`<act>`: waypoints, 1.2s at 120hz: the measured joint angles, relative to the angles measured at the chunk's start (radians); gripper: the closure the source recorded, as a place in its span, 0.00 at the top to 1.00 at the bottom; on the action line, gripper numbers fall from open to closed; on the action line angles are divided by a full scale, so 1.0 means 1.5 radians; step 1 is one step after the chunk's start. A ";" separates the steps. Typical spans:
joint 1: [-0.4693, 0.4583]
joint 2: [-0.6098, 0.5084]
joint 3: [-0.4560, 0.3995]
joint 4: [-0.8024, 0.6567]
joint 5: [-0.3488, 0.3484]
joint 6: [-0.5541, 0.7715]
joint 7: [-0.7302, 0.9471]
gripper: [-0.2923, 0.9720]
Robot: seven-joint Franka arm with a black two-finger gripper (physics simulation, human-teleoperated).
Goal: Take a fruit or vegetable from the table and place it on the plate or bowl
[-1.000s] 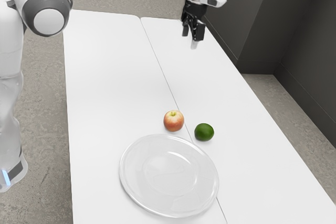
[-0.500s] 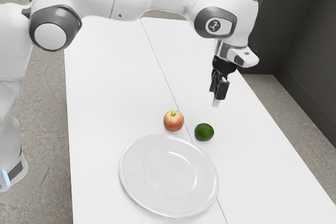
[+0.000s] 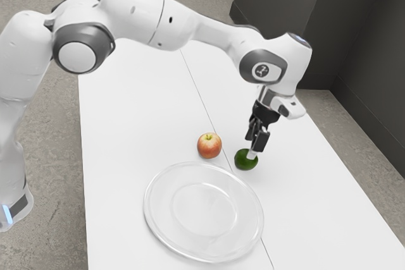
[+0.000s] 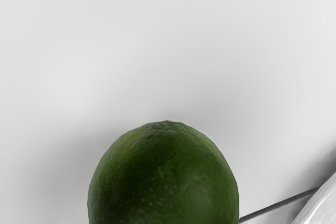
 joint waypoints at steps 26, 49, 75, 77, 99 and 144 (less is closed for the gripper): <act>0.000 0.010 -0.008 -0.006 -0.002 0.002 0.004 0.77; 0.000 0.021 -0.013 -0.019 -0.001 0.009 0.006 0.77; 0.001 0.025 -0.010 -0.029 0.001 0.014 0.009 0.77; 0.001 0.025 -0.010 -0.030 0.001 0.014 0.009 0.77; 0.002 0.025 -0.010 -0.035 0.002 0.017 0.012 0.52; 0.002 -0.049 -0.014 -0.025 0.025 0.010 0.015 0.44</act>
